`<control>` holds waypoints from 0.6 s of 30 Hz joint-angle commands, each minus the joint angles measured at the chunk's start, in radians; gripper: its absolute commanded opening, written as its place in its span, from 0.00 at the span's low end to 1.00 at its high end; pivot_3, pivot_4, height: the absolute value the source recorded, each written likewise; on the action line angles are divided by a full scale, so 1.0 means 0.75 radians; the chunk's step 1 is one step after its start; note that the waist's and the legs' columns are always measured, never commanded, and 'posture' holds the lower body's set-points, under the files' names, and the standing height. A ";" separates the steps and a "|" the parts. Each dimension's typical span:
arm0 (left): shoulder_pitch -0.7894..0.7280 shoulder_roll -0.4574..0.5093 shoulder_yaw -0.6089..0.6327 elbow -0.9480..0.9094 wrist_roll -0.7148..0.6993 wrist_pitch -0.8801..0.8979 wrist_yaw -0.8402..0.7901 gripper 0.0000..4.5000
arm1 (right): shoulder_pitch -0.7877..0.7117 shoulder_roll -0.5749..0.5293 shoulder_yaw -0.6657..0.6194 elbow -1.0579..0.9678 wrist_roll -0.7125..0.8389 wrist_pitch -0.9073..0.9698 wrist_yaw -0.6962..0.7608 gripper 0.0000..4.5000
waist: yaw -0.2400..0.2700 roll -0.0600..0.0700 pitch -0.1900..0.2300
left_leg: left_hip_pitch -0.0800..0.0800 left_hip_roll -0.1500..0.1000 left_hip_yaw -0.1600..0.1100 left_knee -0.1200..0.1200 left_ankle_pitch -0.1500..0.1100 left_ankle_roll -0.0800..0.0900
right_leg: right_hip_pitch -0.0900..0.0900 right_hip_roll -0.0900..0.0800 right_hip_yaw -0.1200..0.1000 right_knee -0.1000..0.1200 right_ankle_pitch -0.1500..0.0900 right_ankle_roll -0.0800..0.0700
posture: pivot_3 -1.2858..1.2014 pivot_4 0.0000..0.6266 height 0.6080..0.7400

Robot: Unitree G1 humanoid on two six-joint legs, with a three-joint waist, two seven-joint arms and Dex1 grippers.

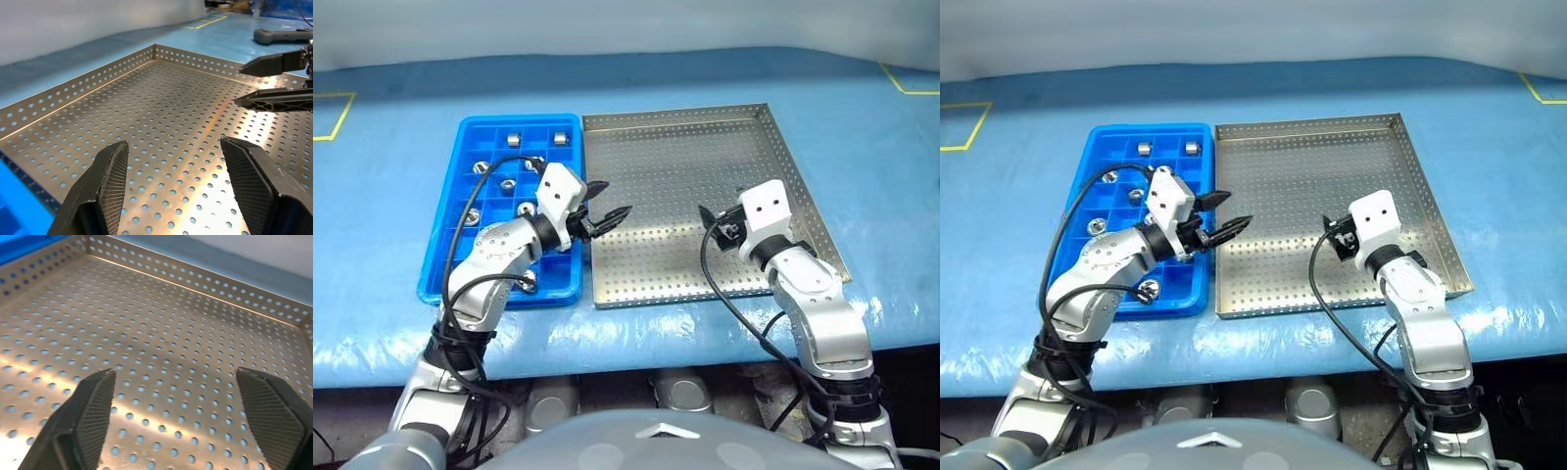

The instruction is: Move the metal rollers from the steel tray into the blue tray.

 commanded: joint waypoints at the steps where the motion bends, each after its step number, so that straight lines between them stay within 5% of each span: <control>1: -0.023 -0.006 -0.004 0.017 0.036 -0.055 -0.006 0.73 | -0.018 -0.005 -0.013 -0.058 0.000 -0.030 -0.003 0.99 | -0.002 0.000 0.000 | 0.000 0.000 0.000 0.001 0.000 0.000 | 0.000 0.000 0.000 0.000 0.000 0.000 | 0.45 0.24 1.00; 18: 0.010 0.026 0.037 0.004 0.062 -0.058 -0.010 0.73 | -0.049 -0.020 -0.032 -0.012 0.054 -0.037 0.062 0.99 | 0.005 0.000 0.000 | -0.001 0.000 0.001 0.000 0.000 0.001 | 0.000 0.000 0.001 -0.001 0.001 0.001 | 0.46 0.24 1.00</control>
